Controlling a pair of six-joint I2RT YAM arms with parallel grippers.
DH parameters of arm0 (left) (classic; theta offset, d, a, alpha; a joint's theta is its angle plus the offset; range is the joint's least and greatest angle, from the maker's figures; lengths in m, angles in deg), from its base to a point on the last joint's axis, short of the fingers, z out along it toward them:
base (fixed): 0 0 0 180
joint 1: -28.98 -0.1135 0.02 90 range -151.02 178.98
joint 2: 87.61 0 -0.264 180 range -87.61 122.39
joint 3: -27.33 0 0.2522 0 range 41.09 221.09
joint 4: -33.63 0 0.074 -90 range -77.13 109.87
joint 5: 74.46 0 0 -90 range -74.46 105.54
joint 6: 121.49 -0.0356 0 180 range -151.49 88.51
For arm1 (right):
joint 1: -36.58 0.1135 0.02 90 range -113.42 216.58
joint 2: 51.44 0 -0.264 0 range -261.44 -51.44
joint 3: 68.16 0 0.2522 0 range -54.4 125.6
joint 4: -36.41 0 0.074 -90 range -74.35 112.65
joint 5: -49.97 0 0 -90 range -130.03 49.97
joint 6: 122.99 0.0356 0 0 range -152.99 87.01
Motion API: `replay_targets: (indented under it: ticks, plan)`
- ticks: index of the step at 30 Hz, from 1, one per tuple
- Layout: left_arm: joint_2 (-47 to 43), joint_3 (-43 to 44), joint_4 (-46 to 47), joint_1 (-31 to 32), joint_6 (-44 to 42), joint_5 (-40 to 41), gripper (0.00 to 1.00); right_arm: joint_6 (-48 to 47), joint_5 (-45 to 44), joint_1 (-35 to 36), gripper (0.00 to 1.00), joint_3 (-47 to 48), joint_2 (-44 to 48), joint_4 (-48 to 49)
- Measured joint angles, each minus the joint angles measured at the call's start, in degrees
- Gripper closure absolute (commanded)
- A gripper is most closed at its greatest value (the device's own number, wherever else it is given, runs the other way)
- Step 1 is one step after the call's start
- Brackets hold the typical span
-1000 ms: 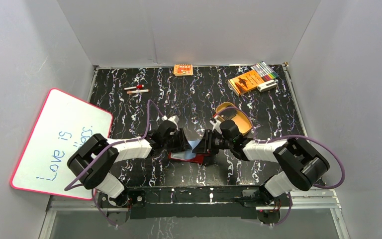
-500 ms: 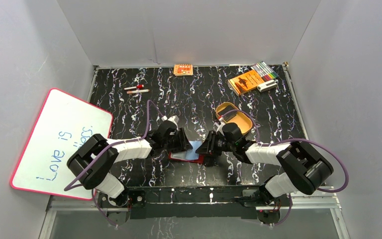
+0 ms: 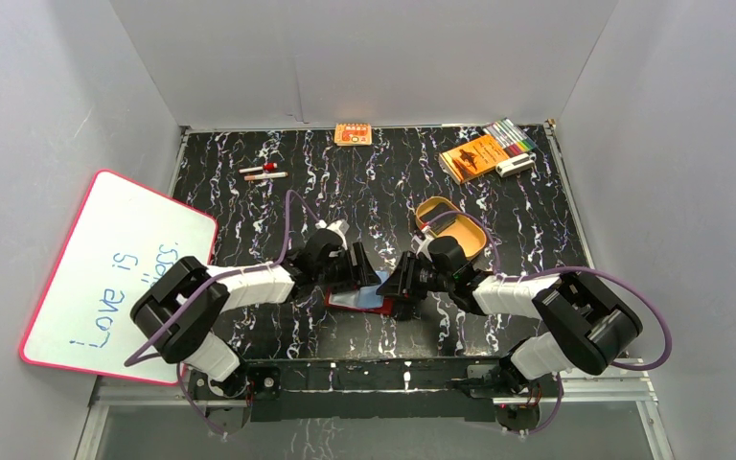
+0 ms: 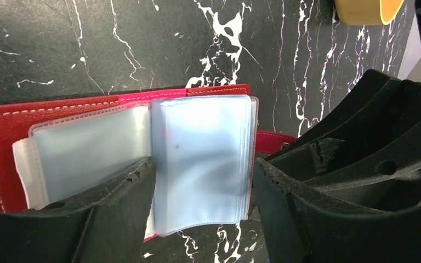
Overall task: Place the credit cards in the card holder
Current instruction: Open the card holder at the center of the board.
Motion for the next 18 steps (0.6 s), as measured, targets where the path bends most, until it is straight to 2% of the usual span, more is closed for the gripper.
replay_targets:
  ticks: [11, 18]
  plan:
    - [2.49, 1.75, 0.98, -0.04, -0.37, -1.16, 0.4, -0.17, 0.9, 0.0, 0.62, 0.0, -0.02, 0.98]
    - [3.41, 1.77, 1.53, -0.28, -0.57, -1.31, 0.54, -0.2, 1.29, 0.0, 0.63, 0.02, -0.15, 1.7]
